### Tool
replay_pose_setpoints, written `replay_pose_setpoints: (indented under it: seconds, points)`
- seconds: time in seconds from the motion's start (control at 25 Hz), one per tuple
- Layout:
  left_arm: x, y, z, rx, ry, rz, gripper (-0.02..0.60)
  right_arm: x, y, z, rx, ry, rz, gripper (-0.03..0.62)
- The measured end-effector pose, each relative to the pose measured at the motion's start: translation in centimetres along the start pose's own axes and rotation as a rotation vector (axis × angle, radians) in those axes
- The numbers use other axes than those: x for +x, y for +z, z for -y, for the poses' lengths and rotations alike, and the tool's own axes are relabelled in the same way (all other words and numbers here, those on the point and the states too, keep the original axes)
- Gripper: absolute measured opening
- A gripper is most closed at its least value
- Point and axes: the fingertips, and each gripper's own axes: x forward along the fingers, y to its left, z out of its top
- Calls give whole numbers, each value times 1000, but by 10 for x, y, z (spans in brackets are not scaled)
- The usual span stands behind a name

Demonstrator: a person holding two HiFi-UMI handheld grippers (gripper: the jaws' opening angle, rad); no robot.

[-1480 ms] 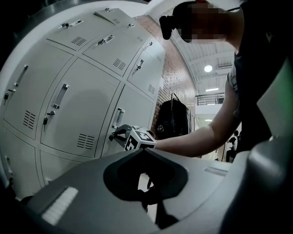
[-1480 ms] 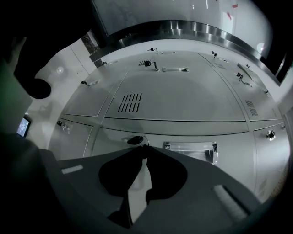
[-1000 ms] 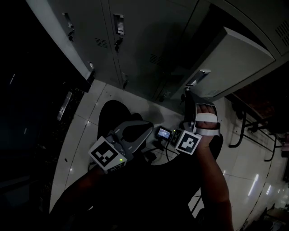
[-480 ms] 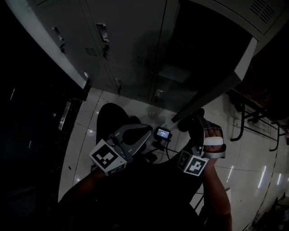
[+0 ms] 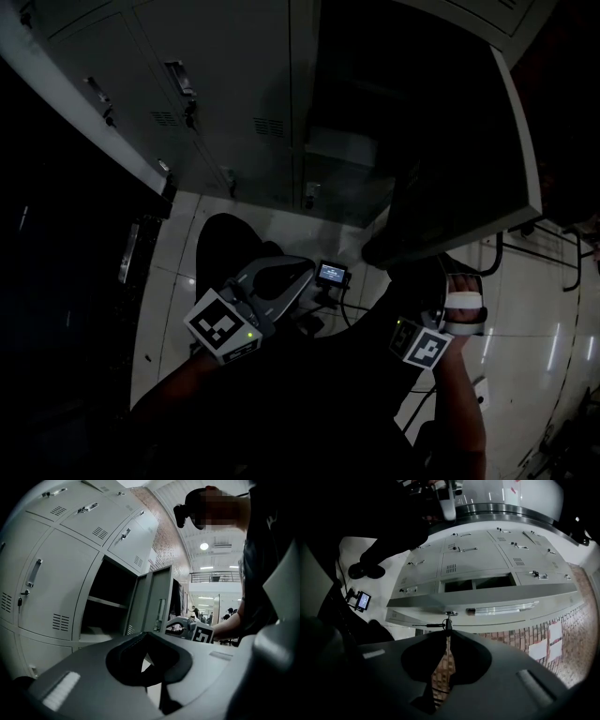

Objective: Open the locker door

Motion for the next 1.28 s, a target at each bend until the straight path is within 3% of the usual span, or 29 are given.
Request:
replay_pose_setpoints:
  seconds: [0.4,0.8,1.04,1.28]
  points:
    - [8,0,9,5,-12,-17,12,2,-48,3,22,-10,-79,28]
    - [9,0,8,6,-12,-13,12,3,-54,5,53,-9,-88,28]
    - [7,-1,7,7,-10,-14,12,-8,-50,16,190,15,-65,53]
    - [8,-4,8,-1,-13,-17,12,-40,-44,22,424,67,-25,53]
